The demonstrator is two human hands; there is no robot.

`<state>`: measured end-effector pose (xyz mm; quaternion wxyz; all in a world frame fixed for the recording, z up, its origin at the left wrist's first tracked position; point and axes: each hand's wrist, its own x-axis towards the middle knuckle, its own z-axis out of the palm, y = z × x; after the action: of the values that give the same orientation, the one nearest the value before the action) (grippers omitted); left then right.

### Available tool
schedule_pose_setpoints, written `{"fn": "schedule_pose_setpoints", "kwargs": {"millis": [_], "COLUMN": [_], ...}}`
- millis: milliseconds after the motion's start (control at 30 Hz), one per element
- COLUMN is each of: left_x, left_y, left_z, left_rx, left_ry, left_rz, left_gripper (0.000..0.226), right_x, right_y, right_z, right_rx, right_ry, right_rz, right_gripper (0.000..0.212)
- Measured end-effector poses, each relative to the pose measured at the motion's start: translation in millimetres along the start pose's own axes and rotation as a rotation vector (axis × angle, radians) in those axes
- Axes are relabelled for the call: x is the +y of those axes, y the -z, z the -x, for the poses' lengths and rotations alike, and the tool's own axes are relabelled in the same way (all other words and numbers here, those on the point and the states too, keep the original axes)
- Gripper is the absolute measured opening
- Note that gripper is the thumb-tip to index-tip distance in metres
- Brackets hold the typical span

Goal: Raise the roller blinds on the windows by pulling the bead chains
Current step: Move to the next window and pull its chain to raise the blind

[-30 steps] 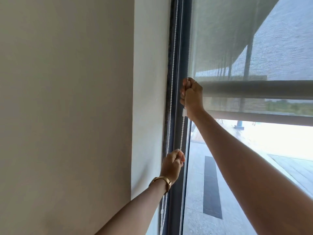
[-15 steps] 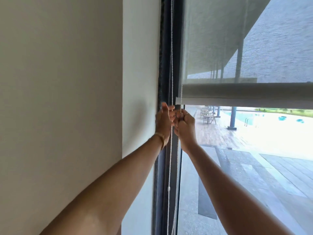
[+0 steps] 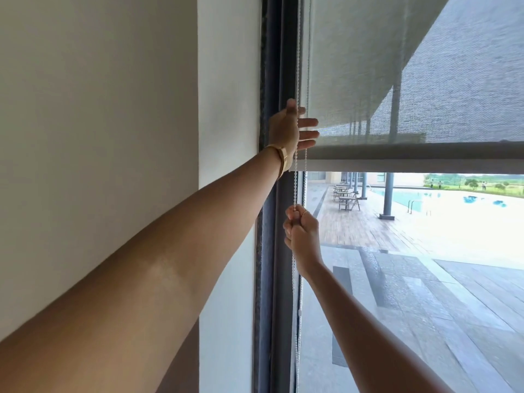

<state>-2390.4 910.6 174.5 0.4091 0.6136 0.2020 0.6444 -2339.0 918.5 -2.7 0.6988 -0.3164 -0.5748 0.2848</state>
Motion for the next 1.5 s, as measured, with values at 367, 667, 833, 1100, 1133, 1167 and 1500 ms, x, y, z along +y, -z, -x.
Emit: {"fn": "schedule_pose_setpoints", "kwargs": {"millis": [367, 667, 833, 1100, 1133, 1167, 1500], "left_x": [-8, -10, -10, -16, -17, -18, -34], "left_y": [4, 12, 18, 30, 31, 32, 51], "left_z": [8, 10, 11, 10, 11, 11, 6], "left_rx": [0.062, 0.093, 0.146, 0.169, 0.169, 0.167, 0.168], "left_ry": [-0.068, -0.099, -0.137, -0.165, -0.165, -0.164, -0.139], "left_rz": [0.035, 0.045, 0.049, 0.04, 0.035, 0.032, 0.039], "left_gripper": [0.038, 0.036, 0.035, 0.035, 0.035, 0.035, 0.035], "right_x": [2, 13, 11, 20, 23, 26, 41], "right_y": [-5, -14, -28, -37, -37, -36, -45], "right_z": [13, 6, 10, 6, 5, 5, 9], "right_rx": [-0.047, -0.038, -0.05, -0.047, -0.043, -0.035, -0.06], "right_ry": [0.003, 0.036, 0.004, -0.035, -0.034, -0.03, -0.083], "right_rz": [0.006, 0.037, -0.028, -0.041, -0.024, -0.001, -0.021], "right_gripper": [0.035, 0.029, 0.037, 0.053, 0.052, 0.048, 0.048]}}
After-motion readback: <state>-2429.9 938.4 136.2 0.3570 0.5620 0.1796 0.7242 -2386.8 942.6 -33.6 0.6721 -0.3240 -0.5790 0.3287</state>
